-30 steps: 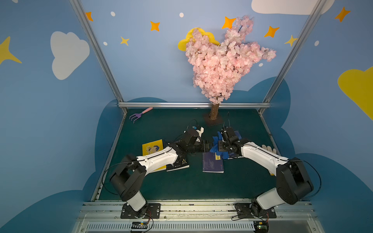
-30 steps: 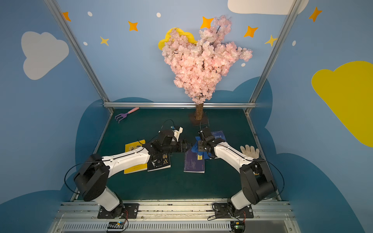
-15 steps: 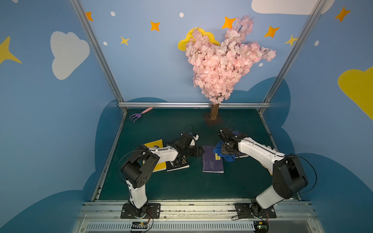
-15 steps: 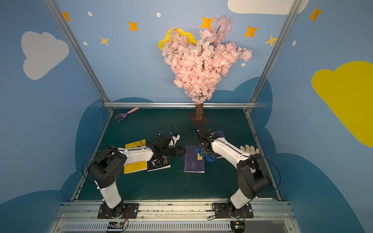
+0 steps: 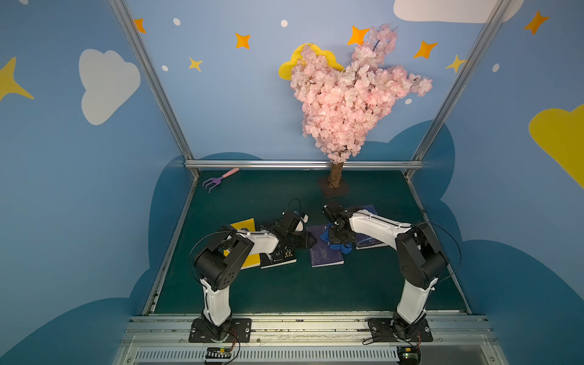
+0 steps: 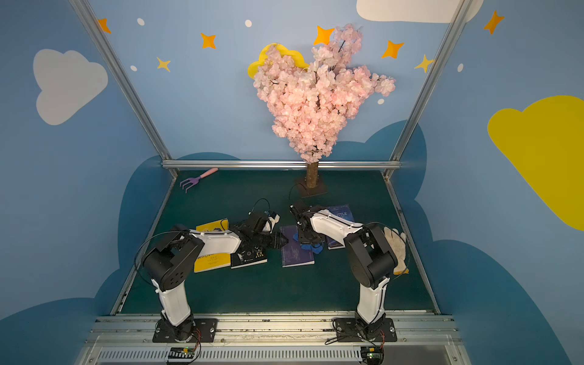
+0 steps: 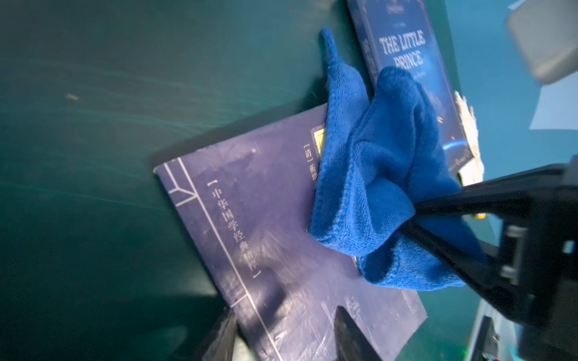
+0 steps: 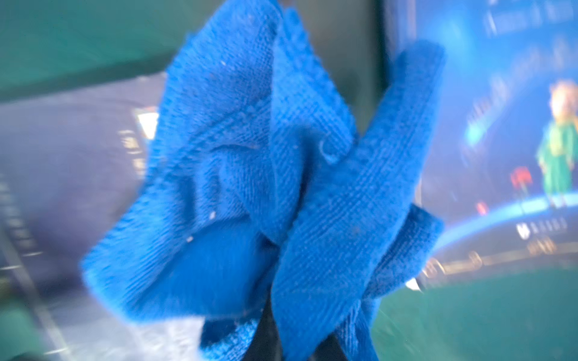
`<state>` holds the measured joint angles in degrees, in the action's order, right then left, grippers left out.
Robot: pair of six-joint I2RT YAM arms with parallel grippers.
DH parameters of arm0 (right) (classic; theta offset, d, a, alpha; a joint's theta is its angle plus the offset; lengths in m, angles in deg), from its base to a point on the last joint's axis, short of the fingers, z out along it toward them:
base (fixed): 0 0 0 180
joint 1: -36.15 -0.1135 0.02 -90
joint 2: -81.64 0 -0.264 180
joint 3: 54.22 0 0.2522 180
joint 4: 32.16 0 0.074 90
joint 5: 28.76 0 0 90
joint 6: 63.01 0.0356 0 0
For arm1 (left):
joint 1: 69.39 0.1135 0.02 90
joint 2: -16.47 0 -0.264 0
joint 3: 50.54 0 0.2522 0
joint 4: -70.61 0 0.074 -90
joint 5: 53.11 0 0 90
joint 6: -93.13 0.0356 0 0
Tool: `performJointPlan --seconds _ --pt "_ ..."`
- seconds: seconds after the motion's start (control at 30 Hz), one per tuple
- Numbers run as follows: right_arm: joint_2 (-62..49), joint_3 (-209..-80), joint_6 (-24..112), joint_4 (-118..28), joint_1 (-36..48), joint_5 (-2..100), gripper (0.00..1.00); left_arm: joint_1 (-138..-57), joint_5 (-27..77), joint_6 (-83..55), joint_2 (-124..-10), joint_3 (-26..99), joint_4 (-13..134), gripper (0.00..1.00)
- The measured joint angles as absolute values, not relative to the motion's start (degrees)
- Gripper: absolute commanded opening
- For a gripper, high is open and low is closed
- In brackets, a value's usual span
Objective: Wipe the cover of the book
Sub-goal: Wipe the dirt from the cover of the book.
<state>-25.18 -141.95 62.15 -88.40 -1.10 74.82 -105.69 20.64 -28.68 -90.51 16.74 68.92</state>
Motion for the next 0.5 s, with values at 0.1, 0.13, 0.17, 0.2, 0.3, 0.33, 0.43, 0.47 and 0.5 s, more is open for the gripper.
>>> performJointPlan --seconds 0.1,0.13,0.17,0.2,0.3,0.33,0.43,0.47,0.5 --pt "-25.1 -144.2 60.8 -89.2 -0.9 74.2 0.00 -105.8 21.8 -27.9 -90.5 16.8 68.6 0.51" --pt "-24.7 -144.9 60.4 -89.8 -0.7 74.3 0.00 -105.9 22.1 -27.7 -90.5 16.8 68.5 0.51" --pt "-24.1 -145.5 59.7 -90.5 -0.6 74.5 0.00 -105.9 22.2 -27.5 -90.5 17.0 68.3 0.51" --pt "-23.4 -146.0 59.3 -91.4 -0.6 74.9 0.00 -105.9 22.3 -27.5 -90.5 17.1 68.1 0.51" --pt "-19.8 -148.2 57.4 -94.9 -0.1 76.5 0.00 -105.9 22.6 -27.3 -90.5 17.7 66.9 0.51" --pt "-18.5 -149.1 56.6 -96.0 0.2 77.2 0.00 -105.9 22.6 -27.2 -90.6 18.1 66.4 0.51" --pt "-14.3 -151.8 54.8 -98.4 1.2 79.9 0.00 -105.9 22.8 -27.1 -90.6 18.8 65.5 0.51" --pt "-13.0 -152.6 54.2 -99.1 1.6 80.4 0.00 -105.9 22.8 -27.1 -90.6 18.9 65.4 0.51" --pt "-12.0 -153.2 53.7 -99.7 1.7 80.6 0.00 -105.9 22.8 -27.1 -90.6 18.9 65.3 0.51"
